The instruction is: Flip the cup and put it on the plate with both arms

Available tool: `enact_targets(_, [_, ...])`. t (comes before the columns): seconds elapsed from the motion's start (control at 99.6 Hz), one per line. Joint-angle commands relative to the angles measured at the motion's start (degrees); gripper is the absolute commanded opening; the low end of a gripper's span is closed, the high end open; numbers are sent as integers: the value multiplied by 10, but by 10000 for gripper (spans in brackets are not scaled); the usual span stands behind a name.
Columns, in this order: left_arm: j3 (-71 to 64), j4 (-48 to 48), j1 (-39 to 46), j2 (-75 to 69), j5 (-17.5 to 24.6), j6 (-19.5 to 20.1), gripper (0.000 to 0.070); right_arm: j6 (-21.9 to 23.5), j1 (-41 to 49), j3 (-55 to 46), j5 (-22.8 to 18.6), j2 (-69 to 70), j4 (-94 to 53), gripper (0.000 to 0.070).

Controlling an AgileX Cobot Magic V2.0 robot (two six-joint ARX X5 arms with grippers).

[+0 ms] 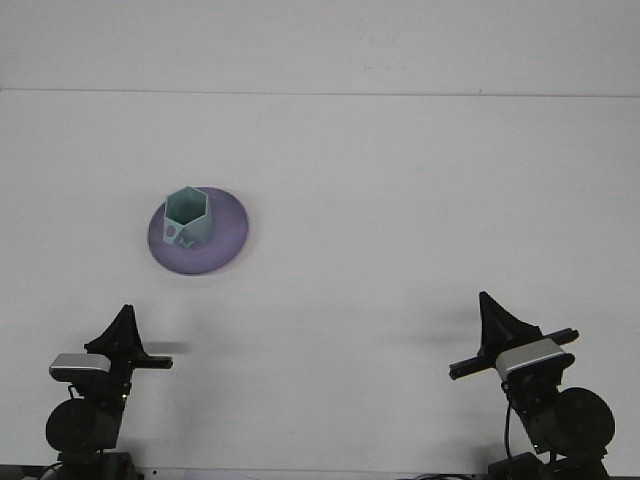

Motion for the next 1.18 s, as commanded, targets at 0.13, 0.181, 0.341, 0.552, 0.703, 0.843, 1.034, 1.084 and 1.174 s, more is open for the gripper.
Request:
enact_targets(0.13, [-12,5,0,-1,2,-1,15,-61,-92,-69,23,-46,43,0])
enact_targets(0.181, [-12,5,0,-1,2,-1,15,-67,-112,-104,23,-63,67,0])
enact_targets(0.341, [-12,6,0,-1,2,-1,15,-73,-134,-194,19,-118,92,0])
enact_targets(0.552, [-12,6,0,-1,2,-1,15,-80,-134,-242,10,-141,97,0])
enact_targets(0.703, [-11,6,0,-1,2,-1,15,-83,-133,-242,10,-140,105,0])
enact_targets(0.843, [-11,5,0,-1,2,-1,15,-83,-134,-242,10,-141,107,0])
enact_targets(1.034, [-11,5,0,-1,2,-1,15,-83,-134,-242,10,-141,108,0])
enact_targets(1.084, [-11,5,0,-1,2,-1,15,-83,-134,-242,10,-141,108,0])
enact_targets(1.174, [-11,5,0,-1,2,-1,15,-83,-134,-242,10,-141,108,0])
